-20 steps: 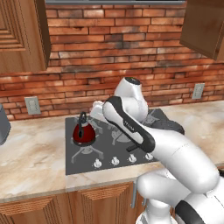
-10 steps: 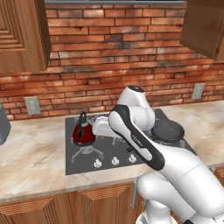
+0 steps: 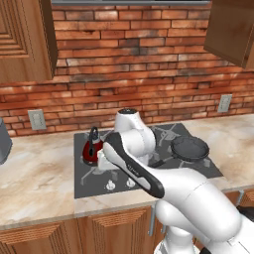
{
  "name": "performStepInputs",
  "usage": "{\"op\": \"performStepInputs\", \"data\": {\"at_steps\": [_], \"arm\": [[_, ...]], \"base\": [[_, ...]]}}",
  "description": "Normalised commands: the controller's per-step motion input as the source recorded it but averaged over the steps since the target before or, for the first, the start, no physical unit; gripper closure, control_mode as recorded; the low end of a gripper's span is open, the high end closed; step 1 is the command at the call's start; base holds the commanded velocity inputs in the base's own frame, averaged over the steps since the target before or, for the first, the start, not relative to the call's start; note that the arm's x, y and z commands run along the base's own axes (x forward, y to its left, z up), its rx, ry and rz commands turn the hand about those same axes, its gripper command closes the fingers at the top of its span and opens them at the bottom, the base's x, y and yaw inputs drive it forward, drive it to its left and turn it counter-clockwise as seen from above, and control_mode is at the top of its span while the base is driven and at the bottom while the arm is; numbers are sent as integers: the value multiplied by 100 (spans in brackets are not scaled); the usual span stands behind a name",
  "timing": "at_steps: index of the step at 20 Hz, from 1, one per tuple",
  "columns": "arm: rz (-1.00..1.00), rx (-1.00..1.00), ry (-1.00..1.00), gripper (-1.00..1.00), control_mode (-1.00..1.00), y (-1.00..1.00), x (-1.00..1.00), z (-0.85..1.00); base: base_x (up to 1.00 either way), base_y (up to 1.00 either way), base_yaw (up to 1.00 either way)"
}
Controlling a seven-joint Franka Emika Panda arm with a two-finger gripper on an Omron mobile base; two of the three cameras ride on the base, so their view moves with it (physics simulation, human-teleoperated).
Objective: Pick the kettle from the counter and place it on a stove burner. Then turn the burner on.
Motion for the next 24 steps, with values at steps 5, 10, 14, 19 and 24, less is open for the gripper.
{"op": "performStepInputs", "data": {"at_steps": [5, 10, 14, 19, 24], "arm": [[0, -3, 0, -100, -100, 0, -1, -44], [0, -1, -6, -100, -100, 0, -8, -46], [-1, 0, -13, -100, -100, 0, 0, -18], [0, 0, -15, -100, -100, 0, 1, -5], [0, 0, -8, -100, -100, 0, 22, -11]], "base": [[0, 0, 0], [0, 0, 0], [0, 0, 0], [0, 0, 0], [0, 0, 0]]}}
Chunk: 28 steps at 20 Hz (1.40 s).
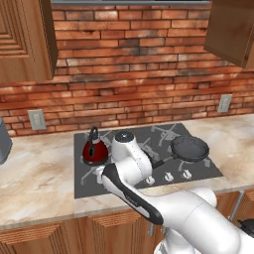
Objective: Pick the kettle from the counter and place it on a stove burner. Then turn the burner on.
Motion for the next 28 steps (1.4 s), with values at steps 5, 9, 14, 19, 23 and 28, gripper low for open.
{"op": "performStepInputs", "data": {"at_steps": [5, 9, 14, 19, 23, 28], "arm": [[0, 0, -2, -100, -100, 1, 32, -19], [0, 0, 0, -100, -100, 7, 31, -15], [0, 0, 0, -100, -100, 22, 27, -20], [0, 0, 0, -100, -100, 28, 15, -21], [0, 0, 0, -100, -100, 2, 2, 0], [0, 0, 0, -100, -100, 0, 10, -5]], "base": [[0, 0, 0], [0, 0, 0], [0, 0, 0], [0, 0, 0], [0, 0, 0], [0, 0, 0]]}}
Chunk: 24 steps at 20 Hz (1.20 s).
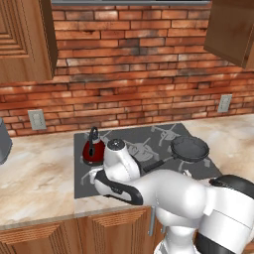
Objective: Pick the kettle from the counter and place it on a stove burner. Then turn the burner on.
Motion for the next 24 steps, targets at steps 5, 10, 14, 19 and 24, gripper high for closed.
{"op": "performStepInputs", "data": {"at_steps": [5, 10, 14, 19, 24], "arm": [[0, 0, 0, -100, -100, 0, 10, -17], [0, 0, 0, -100, -100, 0, 3, -17], [0, 0, 0, -100, -100, 0, 2, -17], [0, 0, 0, -100, -100, 0, 5, -18], [0, 0, -1, -100, -100, 0, 17, -9]], "base": [[0, 0, 0], [0, 0, 0], [0, 0, 0], [0, 0, 0], [0, 0, 0]]}}
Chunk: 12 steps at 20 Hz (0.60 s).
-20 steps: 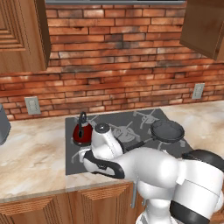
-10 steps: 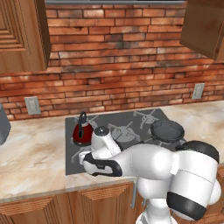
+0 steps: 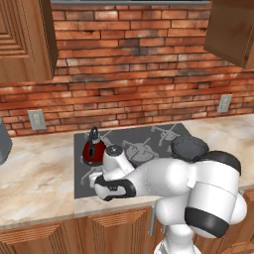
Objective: Pick the kettle from the counter and place it on a stove burner. Then turn the burner on.
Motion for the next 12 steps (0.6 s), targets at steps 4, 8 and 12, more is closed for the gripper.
{"op": "performStepInputs", "data": {"at_steps": [4, 8, 12], "arm": [[0, 0, 0, -100, -100, 0, 23, -3], [0, 0, 0, 100, -100, 0, 1, 0], [0, 0, 0, 100, -100, 0, 0, 0]], "base": [[0, 0, 0], [0, 0, 0], [0, 0, 0]]}}
